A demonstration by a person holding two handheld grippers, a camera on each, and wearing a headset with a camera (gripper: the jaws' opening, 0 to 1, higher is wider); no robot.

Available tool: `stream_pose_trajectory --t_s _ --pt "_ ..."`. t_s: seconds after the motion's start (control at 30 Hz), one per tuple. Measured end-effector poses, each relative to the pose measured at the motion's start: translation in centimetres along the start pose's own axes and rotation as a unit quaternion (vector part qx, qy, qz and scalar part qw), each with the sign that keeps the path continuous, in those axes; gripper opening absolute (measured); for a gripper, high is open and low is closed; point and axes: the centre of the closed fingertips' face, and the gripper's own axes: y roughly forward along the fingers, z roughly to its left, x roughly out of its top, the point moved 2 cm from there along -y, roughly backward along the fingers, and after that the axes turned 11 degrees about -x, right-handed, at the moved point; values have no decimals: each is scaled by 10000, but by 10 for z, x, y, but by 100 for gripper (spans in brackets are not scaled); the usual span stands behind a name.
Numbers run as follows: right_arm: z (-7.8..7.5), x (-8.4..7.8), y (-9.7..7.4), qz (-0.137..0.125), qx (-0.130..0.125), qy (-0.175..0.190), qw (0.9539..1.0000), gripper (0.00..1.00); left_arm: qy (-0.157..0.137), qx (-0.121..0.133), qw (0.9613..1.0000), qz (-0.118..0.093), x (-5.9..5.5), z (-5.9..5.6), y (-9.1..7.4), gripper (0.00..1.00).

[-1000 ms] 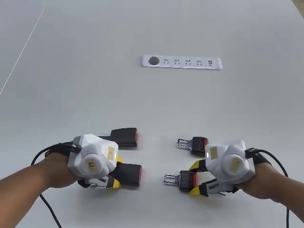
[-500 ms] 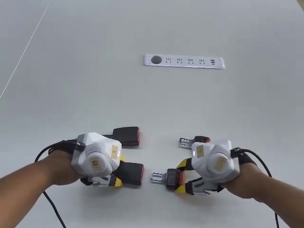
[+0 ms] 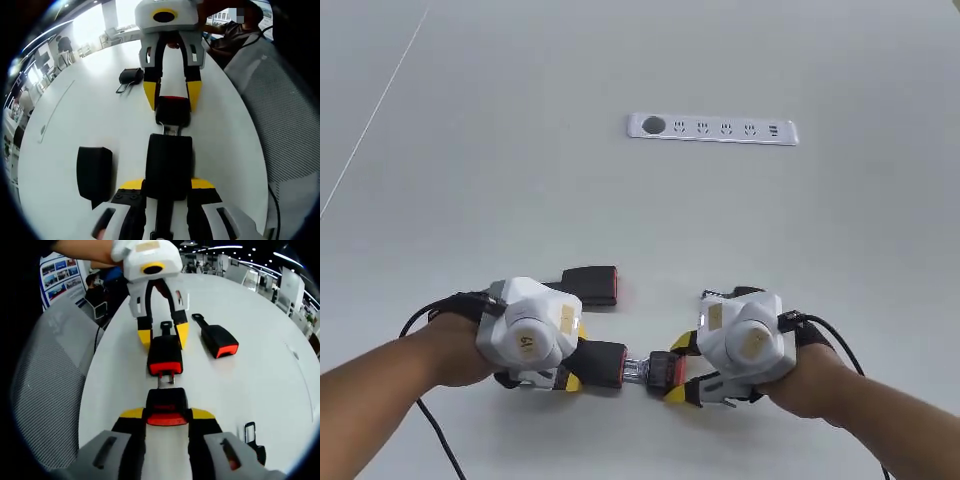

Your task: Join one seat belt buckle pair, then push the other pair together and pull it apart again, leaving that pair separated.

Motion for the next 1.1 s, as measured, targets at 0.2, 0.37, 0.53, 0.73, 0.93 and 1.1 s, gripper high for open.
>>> stream_pose_trajectory --t_s 0.2,0.37,0.53,0.73,0.93,1.1 --pt "-1 0 1 -7 -50 58 10000 31 -14 -5 10000 7 -1 0 0 31" --pt "0 3 4 53 -66 129 9999 30 -7 -4 10000 14 -1 0 0 31" --pt "0 7 7 32 -54 137 9999 30 48 -38 9999 110 1 0 0 31" --pt "1 16 13 23 -28 179 9998 30 35 -41 9999 105 1 -1 0 31" --pt "3 17 15 45 38 161 9999 30 5 -49 10000 69 1 -1 -1 31" --pt "2 17 15 26 25 169 9999 30 -38 -37 10000 51 1 0 -1 32"
